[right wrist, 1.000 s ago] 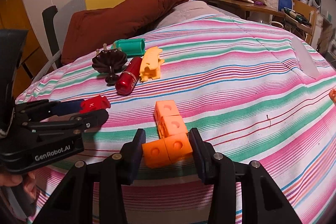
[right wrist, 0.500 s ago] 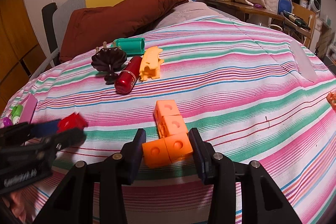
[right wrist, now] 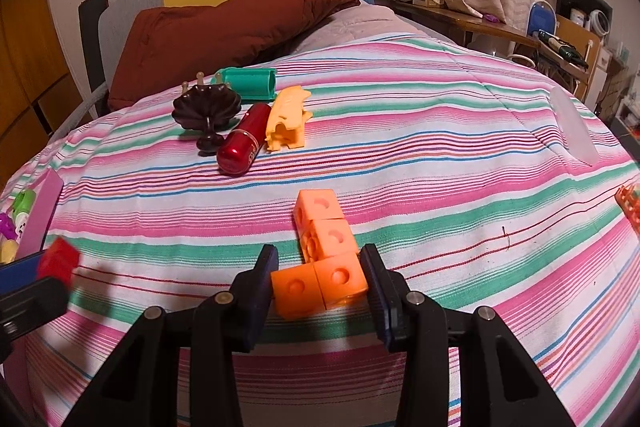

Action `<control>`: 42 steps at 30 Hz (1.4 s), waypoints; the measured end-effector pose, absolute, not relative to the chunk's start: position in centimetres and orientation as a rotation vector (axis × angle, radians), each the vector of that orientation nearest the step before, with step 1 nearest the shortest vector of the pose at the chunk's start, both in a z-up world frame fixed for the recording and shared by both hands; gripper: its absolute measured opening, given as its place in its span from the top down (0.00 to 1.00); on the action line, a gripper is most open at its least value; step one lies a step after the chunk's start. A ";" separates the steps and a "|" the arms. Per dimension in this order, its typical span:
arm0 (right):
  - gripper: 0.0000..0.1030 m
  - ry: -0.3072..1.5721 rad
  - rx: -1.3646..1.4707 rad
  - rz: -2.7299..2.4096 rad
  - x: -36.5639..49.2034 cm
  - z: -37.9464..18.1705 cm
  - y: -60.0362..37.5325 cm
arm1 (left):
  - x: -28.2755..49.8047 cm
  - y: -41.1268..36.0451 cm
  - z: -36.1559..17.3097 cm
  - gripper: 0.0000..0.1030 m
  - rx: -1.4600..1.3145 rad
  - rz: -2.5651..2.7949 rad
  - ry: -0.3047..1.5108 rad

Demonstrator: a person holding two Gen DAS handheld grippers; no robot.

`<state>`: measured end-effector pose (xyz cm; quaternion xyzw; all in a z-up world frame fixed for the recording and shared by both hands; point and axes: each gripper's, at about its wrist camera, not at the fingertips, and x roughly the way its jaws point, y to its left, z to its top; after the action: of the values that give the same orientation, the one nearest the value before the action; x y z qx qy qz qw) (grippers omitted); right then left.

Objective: Organize rigid objects
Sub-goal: 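Carry the red puzzle piece into the tray and open the left gripper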

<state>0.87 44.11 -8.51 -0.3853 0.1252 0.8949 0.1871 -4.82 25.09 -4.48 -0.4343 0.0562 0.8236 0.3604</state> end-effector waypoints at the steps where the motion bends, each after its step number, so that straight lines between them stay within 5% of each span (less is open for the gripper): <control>1: 0.58 0.352 -1.085 2.519 0.9 -8.5 44.1 | -4.6 24.5 -4.3 0.52 -1.118 2.128 0.133; 30: 0.58 0.293 -1.107 2.496 0.6 -8.4 43.6 | -1.9 -0.2 3.7 0.52 -0.921 2.762 -0.055; 42: 0.59 0.293 -1.113 2.494 0.8 -8.2 43.5 | -4.4 0.0 -4.3 0.52 -1.209 2.611 -0.125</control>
<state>0.78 43.49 -8.23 -0.3973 0.1047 0.8904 0.1960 -4.43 0.02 -4.30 -0.4162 -0.0430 0.8989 0.1301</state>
